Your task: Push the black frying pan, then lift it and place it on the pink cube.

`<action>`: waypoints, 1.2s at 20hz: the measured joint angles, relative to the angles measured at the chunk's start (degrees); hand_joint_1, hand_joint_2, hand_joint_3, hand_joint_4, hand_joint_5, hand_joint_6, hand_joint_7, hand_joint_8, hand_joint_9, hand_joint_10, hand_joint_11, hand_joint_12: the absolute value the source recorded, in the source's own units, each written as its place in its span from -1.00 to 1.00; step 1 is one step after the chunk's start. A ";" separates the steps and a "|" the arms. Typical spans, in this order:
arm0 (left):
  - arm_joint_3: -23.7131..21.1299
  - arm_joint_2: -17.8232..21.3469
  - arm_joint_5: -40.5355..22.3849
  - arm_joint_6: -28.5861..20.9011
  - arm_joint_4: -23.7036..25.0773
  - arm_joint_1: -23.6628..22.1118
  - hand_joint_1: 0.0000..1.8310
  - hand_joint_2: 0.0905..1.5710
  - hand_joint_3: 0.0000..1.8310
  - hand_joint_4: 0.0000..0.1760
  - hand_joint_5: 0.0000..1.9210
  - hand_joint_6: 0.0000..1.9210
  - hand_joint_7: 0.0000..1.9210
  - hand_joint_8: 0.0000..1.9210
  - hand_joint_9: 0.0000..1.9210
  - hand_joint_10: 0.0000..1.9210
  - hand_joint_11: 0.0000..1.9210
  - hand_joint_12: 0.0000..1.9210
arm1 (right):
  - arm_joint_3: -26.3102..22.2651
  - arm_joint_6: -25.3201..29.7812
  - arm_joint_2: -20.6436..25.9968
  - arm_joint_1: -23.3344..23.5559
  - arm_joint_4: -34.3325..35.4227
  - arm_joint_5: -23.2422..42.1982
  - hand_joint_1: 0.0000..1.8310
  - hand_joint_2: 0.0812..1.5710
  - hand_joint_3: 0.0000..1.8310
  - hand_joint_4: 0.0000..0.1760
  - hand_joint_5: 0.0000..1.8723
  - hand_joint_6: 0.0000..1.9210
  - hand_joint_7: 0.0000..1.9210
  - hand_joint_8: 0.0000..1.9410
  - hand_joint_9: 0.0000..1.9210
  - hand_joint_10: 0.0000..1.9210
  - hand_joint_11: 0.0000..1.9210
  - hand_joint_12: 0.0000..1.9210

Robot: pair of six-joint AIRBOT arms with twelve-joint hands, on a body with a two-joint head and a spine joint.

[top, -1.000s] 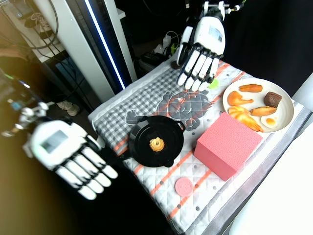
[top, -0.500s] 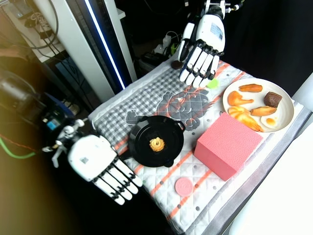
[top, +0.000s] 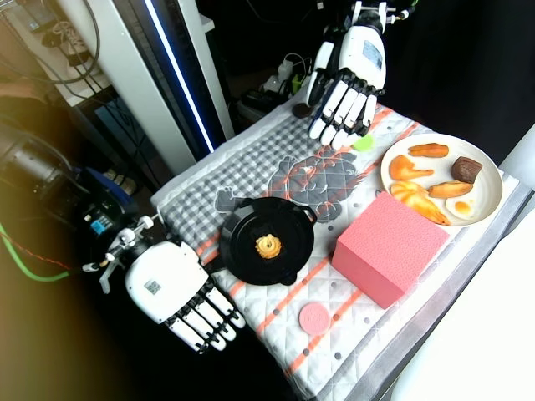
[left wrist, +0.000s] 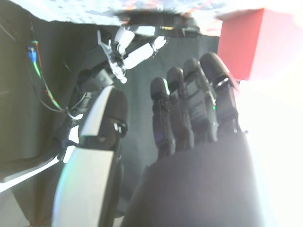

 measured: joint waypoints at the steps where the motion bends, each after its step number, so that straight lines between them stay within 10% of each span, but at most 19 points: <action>1: 0.00 -0.02 -0.17 0.22 -0.24 0.83 0.02 0.63 -1.00 -1.00 -0.40 -0.98 -0.48 -1.00 -0.55 -0.98 -1.00 0.07 | 0.00 0.11 -0.42 0.02 0.00 0.31 0.56 0.60 -1.00 -1.00 0.33 1.00 0.42 1.00 0.54 1.00 0.61 1.00; 15: 0.00 0.61 -2.40 2.84 -6.64 4.57 -0.11 0.66 -1.00 -1.00 -0.40 -1.00 -0.47 -1.00 -0.53 -0.99 -1.00 0.12 | -7.10 0.37 2.93 -0.04 0.02 12.74 0.61 0.64 -1.00 -1.00 0.34 1.00 0.59 1.00 0.70 1.00 0.67 1.00; 24: -0.07 1.14 -4.13 4.07 -9.97 6.23 -0.22 0.70 -1.00 -1.00 -0.42 -1.00 -0.48 -1.00 -0.54 -0.99 -1.00 0.12 | -11.91 12.50 5.95 -9.20 -2.14 28.52 0.47 0.76 -0.98 -1.00 0.23 1.00 0.54 1.00 0.68 1.00 0.71 1.00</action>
